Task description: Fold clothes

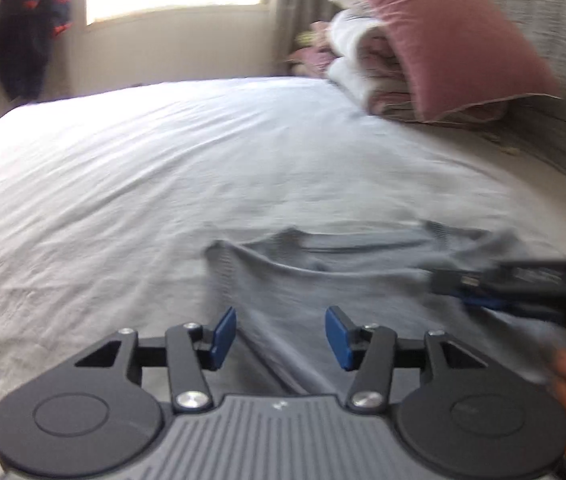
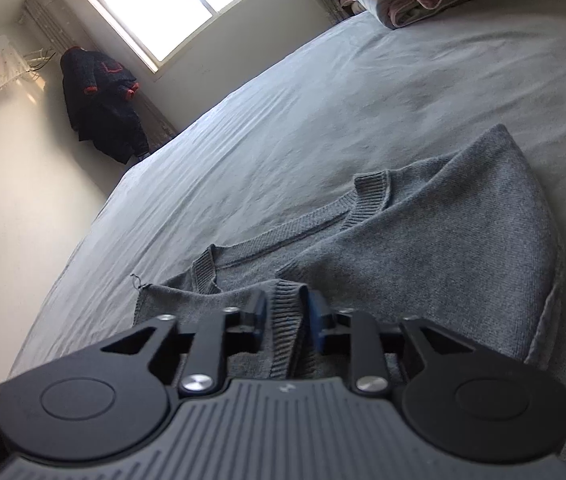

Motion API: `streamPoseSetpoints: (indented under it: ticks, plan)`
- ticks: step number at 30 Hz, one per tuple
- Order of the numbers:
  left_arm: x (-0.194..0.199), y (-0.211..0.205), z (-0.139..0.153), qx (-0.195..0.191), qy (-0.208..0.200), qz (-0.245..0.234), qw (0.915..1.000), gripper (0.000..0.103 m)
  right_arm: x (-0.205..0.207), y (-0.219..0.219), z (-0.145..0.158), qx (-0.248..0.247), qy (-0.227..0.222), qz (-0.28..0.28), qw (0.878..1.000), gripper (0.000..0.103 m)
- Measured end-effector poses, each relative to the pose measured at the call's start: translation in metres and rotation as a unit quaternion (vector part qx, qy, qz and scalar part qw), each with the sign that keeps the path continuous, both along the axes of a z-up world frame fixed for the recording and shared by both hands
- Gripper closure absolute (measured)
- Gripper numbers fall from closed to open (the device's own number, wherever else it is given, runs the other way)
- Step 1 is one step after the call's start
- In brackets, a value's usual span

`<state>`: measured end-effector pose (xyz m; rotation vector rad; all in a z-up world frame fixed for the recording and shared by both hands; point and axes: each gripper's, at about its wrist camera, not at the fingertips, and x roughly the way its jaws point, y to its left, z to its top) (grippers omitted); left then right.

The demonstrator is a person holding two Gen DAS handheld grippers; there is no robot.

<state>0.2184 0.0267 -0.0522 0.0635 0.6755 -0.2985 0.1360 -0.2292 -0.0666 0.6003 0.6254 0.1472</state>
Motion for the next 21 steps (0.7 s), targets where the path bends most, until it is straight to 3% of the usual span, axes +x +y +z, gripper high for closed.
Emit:
streamPoseSetpoints:
  ticks: [4, 5, 6, 7, 13, 19, 21]
  plan:
    - [0.028, 0.007, -0.014, -0.032, 0.007, 0.049, 0.9983, 0.054, 0.002, 0.01, -0.001, -0.04, -0.013, 0.006, 0.999, 0.066]
    - [0.032, 0.011, -0.017, -0.048, 0.012, 0.06, 0.997, 0.067, 0.003, 0.012, -0.002, -0.052, -0.016, 0.006, 0.999, 0.069]
    - [0.034, 0.015, -0.02, -0.065, 0.013, 0.066, 0.9956, 0.088, 0.004, 0.014, -0.003, -0.063, -0.019, 0.004, 0.998, 0.08]
    - [0.035, 0.019, -0.022, -0.083, 0.013, 0.068, 0.9942, 0.094, 0.005, 0.015, -0.004, -0.068, -0.023, 0.003, 0.997, 0.09]
    - [0.027, 0.038, -0.028, -0.133, -0.024, 0.102, 0.9856, 0.095, 0.009, 0.011, -0.007, -0.048, -0.056, 0.009, 0.997, 0.094]
    - [0.035, 0.038, -0.035, -0.134, -0.01, 0.108, 0.9851, 0.09, 0.02, 0.014, -0.016, -0.043, -0.031, 0.022, 0.998, 0.094]
    - [0.032, 0.038, -0.03, -0.13, -0.012, 0.108, 0.9855, 0.072, 0.018, 0.013, -0.014, -0.039, -0.032, 0.023, 0.998, 0.088]
